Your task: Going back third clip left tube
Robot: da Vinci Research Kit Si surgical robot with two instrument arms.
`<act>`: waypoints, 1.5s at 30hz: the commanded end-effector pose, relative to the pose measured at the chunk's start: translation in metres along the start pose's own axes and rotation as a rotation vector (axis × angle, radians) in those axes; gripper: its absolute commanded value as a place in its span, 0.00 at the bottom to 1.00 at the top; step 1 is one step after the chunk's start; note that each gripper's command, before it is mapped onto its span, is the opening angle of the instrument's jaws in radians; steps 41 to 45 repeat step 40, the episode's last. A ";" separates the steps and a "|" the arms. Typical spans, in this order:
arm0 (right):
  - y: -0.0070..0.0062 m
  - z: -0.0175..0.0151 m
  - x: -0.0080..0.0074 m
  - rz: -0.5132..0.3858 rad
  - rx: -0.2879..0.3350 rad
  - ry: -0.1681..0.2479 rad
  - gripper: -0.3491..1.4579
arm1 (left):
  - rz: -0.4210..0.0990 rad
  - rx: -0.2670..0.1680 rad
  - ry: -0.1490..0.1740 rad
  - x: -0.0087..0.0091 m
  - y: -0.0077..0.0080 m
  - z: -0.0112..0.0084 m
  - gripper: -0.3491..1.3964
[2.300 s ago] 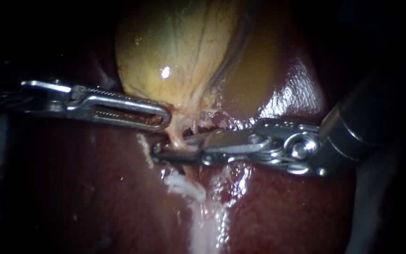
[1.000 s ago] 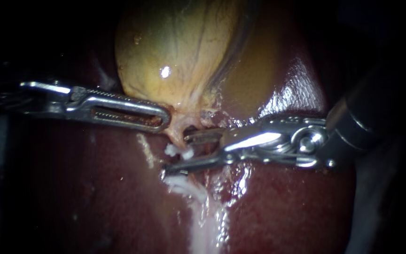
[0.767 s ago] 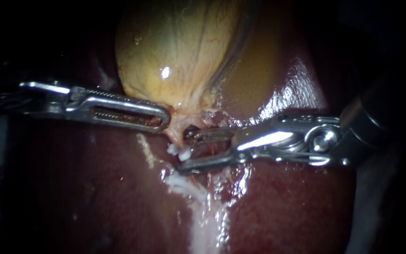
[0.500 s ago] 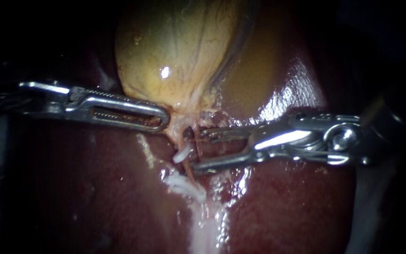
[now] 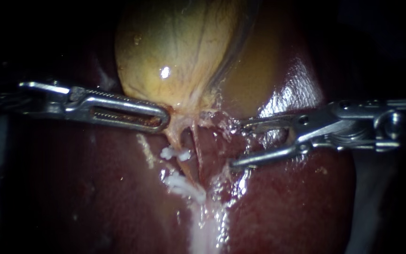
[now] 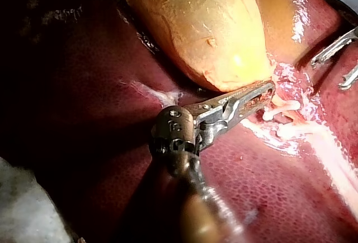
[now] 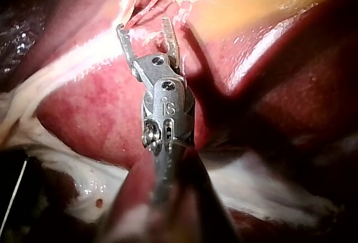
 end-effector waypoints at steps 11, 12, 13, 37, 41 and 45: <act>-0.0001 -0.0020 -0.0001 -0.060 0.009 -0.002 0.47 | 0.000 0.005 0.004 0.0000 0.0000 0.0010 0.00; -0.0002 -0.0021 -0.0001 -0.060 0.010 -0.002 0.47 | 0.001 0.007 0.005 -0.0001 -0.0001 0.0014 0.00; -0.0002 -0.0023 -0.0001 -0.060 0.011 -0.002 0.47 | 0.001 0.008 0.006 -0.0001 -0.0001 0.0016 0.00; -0.0004 -0.0024 0.0000 -0.066 0.009 -0.002 0.47 | 0.008 0.000 0.001 -0.0004 -0.0017 0.0060 0.00; -0.0004 -0.0024 0.0000 -0.066 0.009 -0.002 0.47 | 0.008 0.000 0.001 -0.0004 -0.0018 0.0060 0.00; -0.0004 -0.0024 0.0000 -0.066 0.009 -0.002 0.47 | 0.008 0.000 0.001 -0.0004 -0.0018 0.0060 0.00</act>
